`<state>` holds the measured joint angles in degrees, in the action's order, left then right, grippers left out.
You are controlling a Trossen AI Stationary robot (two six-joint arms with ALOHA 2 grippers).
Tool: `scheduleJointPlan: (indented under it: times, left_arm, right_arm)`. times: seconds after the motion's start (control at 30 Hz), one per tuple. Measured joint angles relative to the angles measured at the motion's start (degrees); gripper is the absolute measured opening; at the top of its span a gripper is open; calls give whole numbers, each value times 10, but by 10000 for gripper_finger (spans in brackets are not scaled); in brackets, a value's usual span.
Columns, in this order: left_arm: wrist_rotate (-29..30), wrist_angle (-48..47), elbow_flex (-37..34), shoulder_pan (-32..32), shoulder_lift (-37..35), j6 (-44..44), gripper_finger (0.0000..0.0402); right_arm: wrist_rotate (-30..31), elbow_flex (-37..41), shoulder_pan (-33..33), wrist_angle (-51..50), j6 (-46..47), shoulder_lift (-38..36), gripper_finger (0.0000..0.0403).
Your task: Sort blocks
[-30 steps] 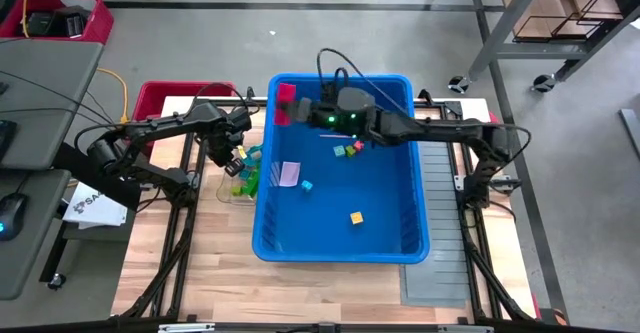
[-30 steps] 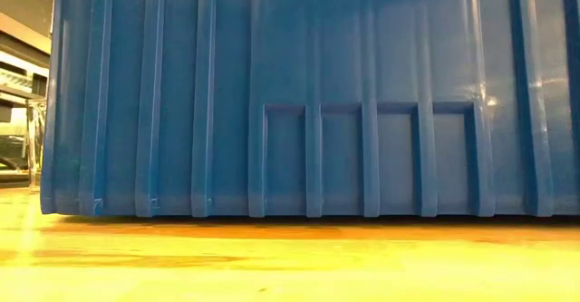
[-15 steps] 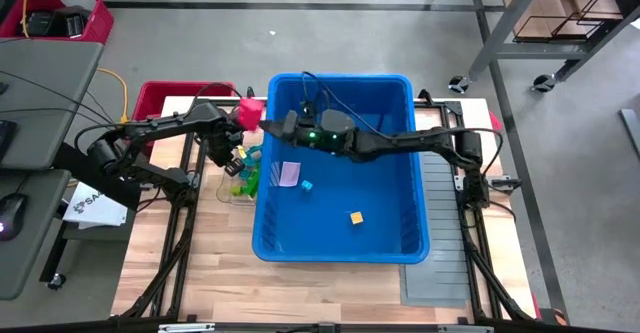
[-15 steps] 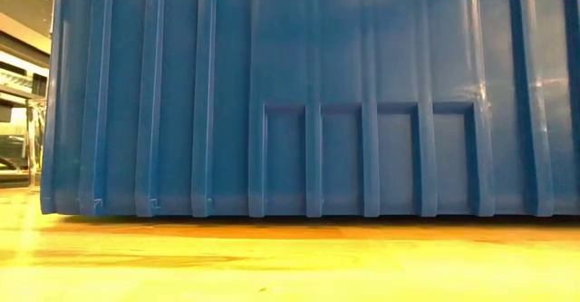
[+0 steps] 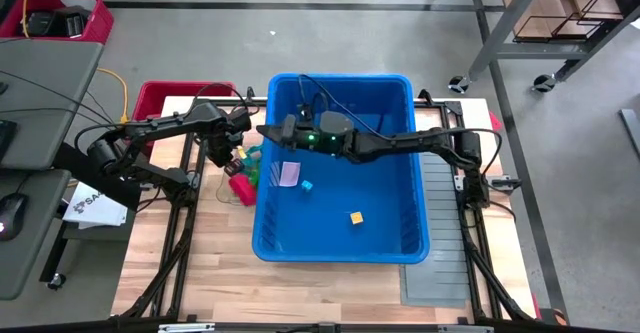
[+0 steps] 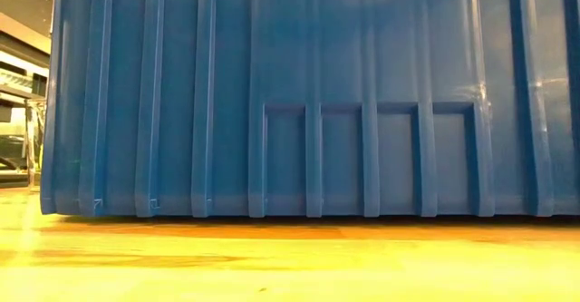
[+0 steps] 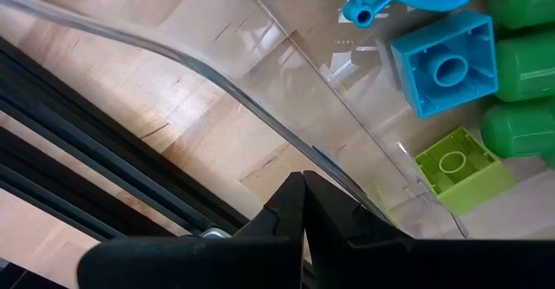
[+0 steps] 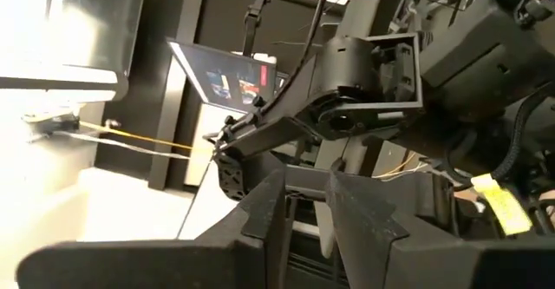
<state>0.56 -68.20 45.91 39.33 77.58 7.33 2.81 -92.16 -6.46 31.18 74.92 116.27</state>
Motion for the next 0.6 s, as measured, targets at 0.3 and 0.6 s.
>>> scheduleJointPlan:
  times: [0.3,0.6]
  left_arm:
    - [1,0,0,0,0,0,0]
    - [1,0,0,0,0,-4,0]
  right_arm:
    - [-100,0,-19,-173,-197,-48,94]
    - [-20,0,23,-522,-488,-125,186]
